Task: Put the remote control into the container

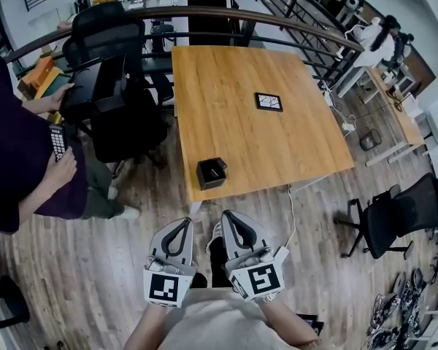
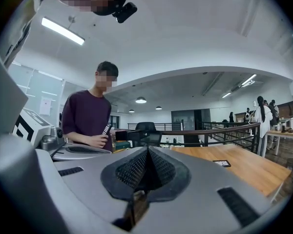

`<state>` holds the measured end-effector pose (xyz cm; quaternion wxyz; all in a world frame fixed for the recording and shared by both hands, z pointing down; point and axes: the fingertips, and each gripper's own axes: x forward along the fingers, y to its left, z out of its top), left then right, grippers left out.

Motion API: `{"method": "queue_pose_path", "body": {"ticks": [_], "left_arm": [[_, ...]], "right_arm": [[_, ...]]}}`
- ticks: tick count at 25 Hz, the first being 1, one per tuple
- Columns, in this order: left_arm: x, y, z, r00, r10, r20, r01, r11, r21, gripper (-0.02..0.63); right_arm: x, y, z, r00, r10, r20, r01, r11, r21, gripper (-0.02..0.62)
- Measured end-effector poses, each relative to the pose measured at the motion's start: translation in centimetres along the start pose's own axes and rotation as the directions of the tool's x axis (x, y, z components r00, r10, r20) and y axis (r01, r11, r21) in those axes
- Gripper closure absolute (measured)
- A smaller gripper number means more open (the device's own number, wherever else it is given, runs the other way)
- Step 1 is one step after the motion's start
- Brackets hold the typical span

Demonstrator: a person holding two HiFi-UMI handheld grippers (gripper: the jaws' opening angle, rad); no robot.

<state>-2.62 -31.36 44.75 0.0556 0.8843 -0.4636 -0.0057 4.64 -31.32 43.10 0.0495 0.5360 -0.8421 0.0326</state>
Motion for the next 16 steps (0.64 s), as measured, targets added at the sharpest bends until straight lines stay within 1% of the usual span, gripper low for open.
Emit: {"method": "queue_pose_path", "body": {"ticks": [6, 12, 16], "left_arm": [[-0.3, -0.1, -0.5, 1.000, -0.003, -0.013, 0.003, 1.000, 0.002, 0.594], [-0.1, -1.0, -0.5, 1.000, -0.023, -0.014, 0.023, 1.000, 0.007, 0.594], [-0.2, -1.8, -0.4, 0.999, -0.033, -0.002, 0.033, 0.999, -0.008, 0.594]], "right_arm": [[-0.7, 0.0, -0.5, 1.000, -0.009, -0.009, 0.009, 1.000, 0.003, 0.577], [-1.8, -0.5, -0.8, 1.000, -0.029, -0.011, 0.029, 1.000, -0.001, 0.577], [-2.4, -0.8, -1.2, 0.999, -0.034, -0.016, 0.034, 0.999, 0.000, 0.577]]}}
